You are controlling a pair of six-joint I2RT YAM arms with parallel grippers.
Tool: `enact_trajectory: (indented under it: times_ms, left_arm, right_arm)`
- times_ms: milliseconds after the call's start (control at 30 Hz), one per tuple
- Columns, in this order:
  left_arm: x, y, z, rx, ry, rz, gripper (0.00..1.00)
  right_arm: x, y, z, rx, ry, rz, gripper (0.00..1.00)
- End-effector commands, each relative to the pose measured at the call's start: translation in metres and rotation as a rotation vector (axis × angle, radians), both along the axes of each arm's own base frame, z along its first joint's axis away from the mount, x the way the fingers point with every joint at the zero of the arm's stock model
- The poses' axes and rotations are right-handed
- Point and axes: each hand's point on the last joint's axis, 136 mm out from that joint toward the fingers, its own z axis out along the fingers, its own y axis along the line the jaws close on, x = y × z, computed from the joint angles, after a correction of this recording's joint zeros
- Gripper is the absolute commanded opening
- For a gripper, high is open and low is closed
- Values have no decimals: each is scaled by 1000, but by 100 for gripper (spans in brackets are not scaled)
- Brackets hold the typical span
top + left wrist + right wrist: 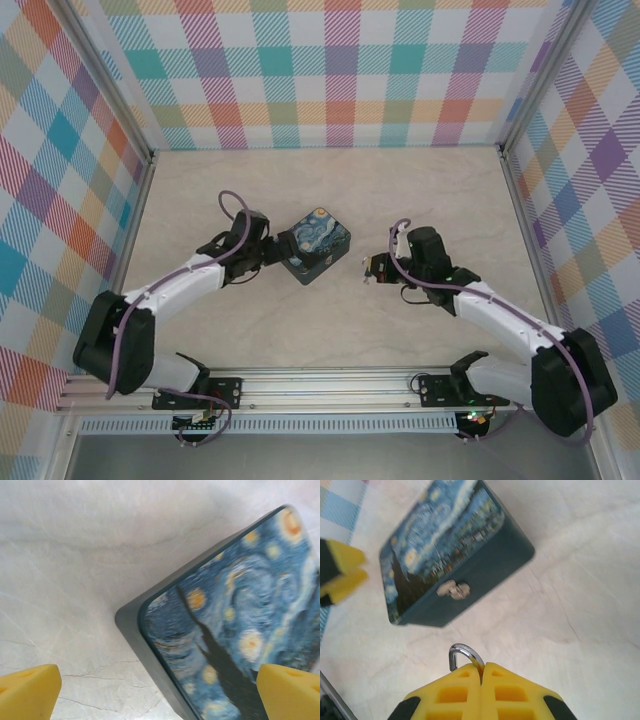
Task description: Unlock the padlock with the key
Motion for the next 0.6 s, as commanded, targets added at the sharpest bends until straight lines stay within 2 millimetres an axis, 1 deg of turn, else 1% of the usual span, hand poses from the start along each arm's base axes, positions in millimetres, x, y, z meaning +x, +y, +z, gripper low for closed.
enact_trajectory:
  times_ms: [0,67,133,200,267,400,567]
  left_arm:
    - [3,12,40,23,-100,9,100]
    - [3,18,55,35,-146,17,100]
    - [-5,27,59,65,-149,23,100]
    - [-8,33,68,85,-170,32,100]
    - [-11,40,72,107,-181,45,100]
    - [-16,49,79,139,-202,60,100]
    - [-17,56,83,168,-217,67,100]
  right_arm:
    - [-42,-24,-24,-175,195,27,1]
    - [-51,-24,-26,-208,239,40,0]
    - [-57,-22,-30,-241,280,51,0]
    - [-62,-20,-38,-289,333,68,1]
    - [-64,-18,-47,-342,369,81,0]
    - [-59,-11,-66,-417,426,101,0]
    - [-50,3,-82,-450,462,124,1]
